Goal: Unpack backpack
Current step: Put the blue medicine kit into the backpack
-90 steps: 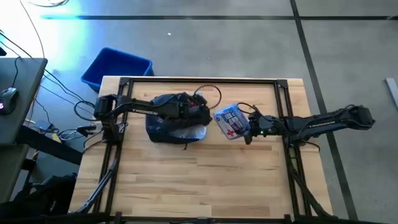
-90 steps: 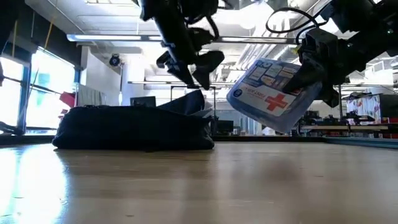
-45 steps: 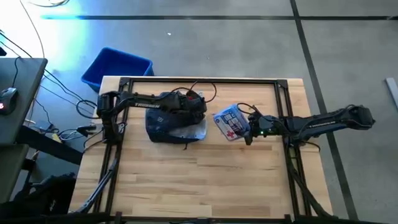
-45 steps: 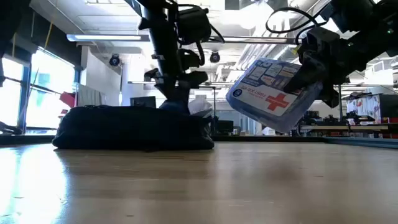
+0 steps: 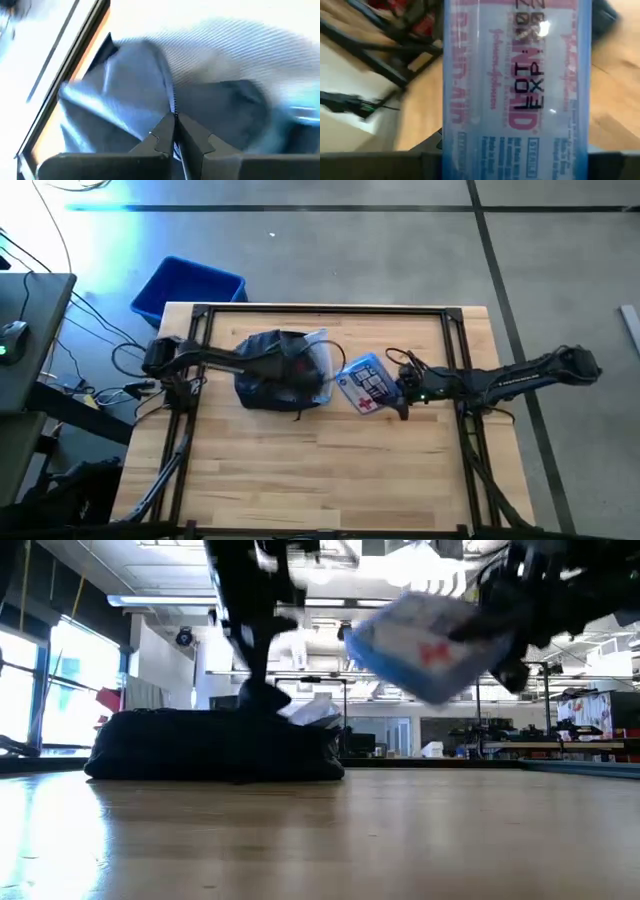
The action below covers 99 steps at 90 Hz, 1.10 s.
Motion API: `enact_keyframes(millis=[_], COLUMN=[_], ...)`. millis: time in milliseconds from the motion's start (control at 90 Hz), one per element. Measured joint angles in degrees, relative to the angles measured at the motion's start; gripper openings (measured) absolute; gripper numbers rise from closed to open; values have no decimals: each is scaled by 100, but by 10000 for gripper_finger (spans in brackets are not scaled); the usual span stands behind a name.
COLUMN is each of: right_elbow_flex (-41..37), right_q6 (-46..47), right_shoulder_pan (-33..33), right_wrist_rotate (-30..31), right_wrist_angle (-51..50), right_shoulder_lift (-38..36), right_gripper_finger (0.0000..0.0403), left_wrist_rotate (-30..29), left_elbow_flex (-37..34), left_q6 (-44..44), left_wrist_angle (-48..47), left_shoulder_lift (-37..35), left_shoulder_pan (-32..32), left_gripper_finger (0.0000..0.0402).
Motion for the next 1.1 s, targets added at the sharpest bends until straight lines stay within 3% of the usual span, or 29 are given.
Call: enact_keyframes(millis=[233,389,522,611,689,800,933,1100], right_elbow_flex=[15,15,15,11,11,11,11,11], right_q6=[264,480,480,477,435,362,280,140], right_shoulder_pan=[226,58,-174,-291,-312,-309,-307,-309], right_wrist_rotate=[330,519,308,93,35,-7,-66,-57], right_wrist_angle=[1006,1246,1408,1402,1375,1262,921,373], right_shoulder_lift=[140,742,1104,1134,1084,990,664,220], right_gripper_finger=[139,139,139,139,139,139,139,139], left_wrist_rotate=[-536,-897,-371,35,299,192,157,1002], left_elbow_flex=[575,988,1007,777,572,402,393,389], left_q6=[-100,40,241,1115,2421,3873,4434,4737], left_wrist_angle=[35,55,223,465,635,1111,1264,1014], left_shoulder_lift=[-540,-849,-935,-845,-682,-492,-164,260], left_shoulder_pan=[-763,-993,-885,-734,-598,-388,94,805], left_gripper_finger=[0,0,0,11,34,87,160,237])
